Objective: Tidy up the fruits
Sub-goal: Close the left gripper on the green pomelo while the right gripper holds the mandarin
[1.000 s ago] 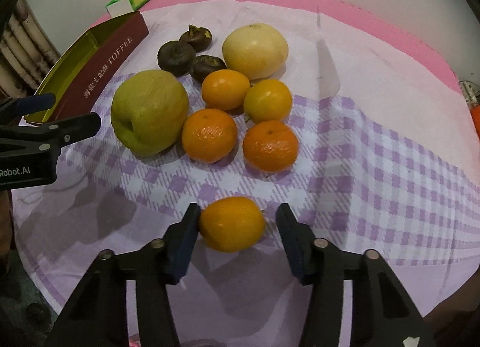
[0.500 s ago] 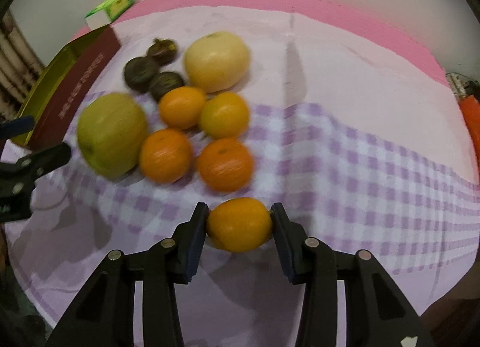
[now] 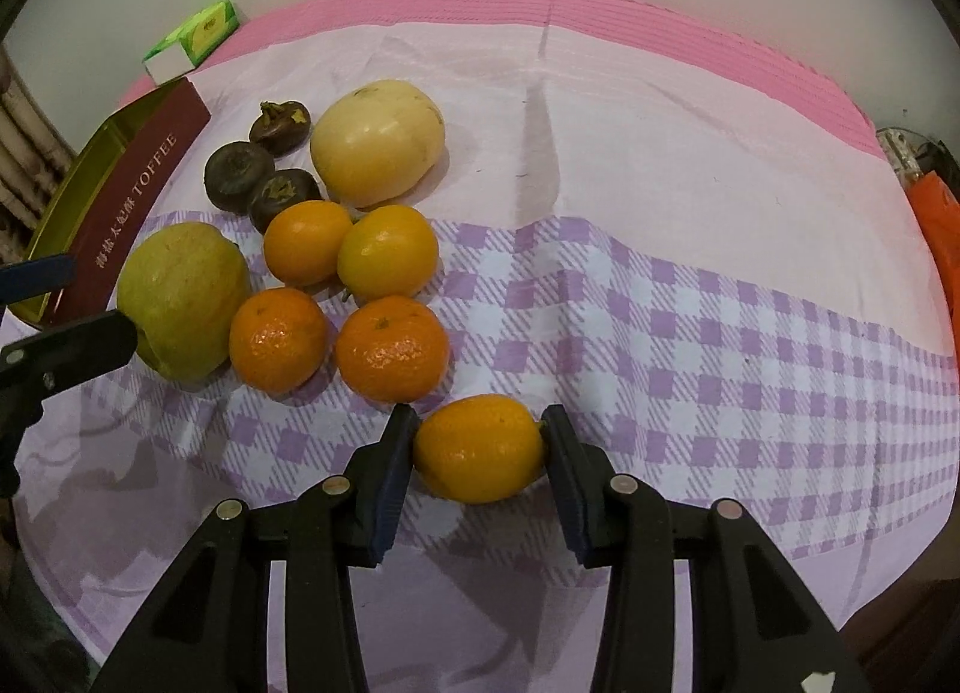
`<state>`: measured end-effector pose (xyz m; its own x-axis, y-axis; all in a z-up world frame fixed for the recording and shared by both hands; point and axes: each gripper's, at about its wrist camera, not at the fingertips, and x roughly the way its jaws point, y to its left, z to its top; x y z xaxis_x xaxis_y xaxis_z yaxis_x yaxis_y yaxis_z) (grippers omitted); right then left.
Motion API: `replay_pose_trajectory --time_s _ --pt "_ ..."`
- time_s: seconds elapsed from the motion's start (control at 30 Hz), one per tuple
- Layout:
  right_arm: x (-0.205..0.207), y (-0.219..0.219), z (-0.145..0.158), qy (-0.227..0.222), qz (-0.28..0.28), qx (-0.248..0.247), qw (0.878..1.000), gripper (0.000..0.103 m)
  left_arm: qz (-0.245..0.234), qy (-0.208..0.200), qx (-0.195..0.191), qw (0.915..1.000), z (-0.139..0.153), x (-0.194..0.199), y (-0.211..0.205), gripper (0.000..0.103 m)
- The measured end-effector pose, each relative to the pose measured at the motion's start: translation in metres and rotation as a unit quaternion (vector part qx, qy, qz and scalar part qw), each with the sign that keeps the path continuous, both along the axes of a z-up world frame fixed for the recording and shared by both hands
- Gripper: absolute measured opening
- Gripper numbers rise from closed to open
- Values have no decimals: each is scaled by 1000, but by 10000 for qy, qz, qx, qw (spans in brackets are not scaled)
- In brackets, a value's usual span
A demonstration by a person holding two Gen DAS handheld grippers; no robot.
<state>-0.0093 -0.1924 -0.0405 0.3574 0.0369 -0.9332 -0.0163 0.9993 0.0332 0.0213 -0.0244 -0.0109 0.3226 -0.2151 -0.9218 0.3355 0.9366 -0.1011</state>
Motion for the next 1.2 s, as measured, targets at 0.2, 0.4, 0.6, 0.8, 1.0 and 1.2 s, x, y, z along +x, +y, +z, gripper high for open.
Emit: replay_pose_trajectory --time_s 0.2,0.4,0.6,0.8,1.0,1.2 --pt "1 -7 5 -39 -121 64 9999 40 29 128 -70 9999 -6 8 -7 102" --pt "-1 -17 12 -160 -325 143 9992 40 -75 140 8 9999 -14 12 -18 102" --pt "-2 -25 16 -210 -487 183 9984 40 -120 146 21 9998 -23 17 -24 97" --pt "0 -25 15 -198 -517 219 9982 40 -131 216 -268 9993 -29 19 -17 95" --pt "-2 -27 16 -200 -525 228 9982 40 -197 233 -515 9982 -28 17 -13 75" --pt "0 -27 16 -219 -543 229 9980 40 -345 165 -478 9981 -23 12 -17 70"
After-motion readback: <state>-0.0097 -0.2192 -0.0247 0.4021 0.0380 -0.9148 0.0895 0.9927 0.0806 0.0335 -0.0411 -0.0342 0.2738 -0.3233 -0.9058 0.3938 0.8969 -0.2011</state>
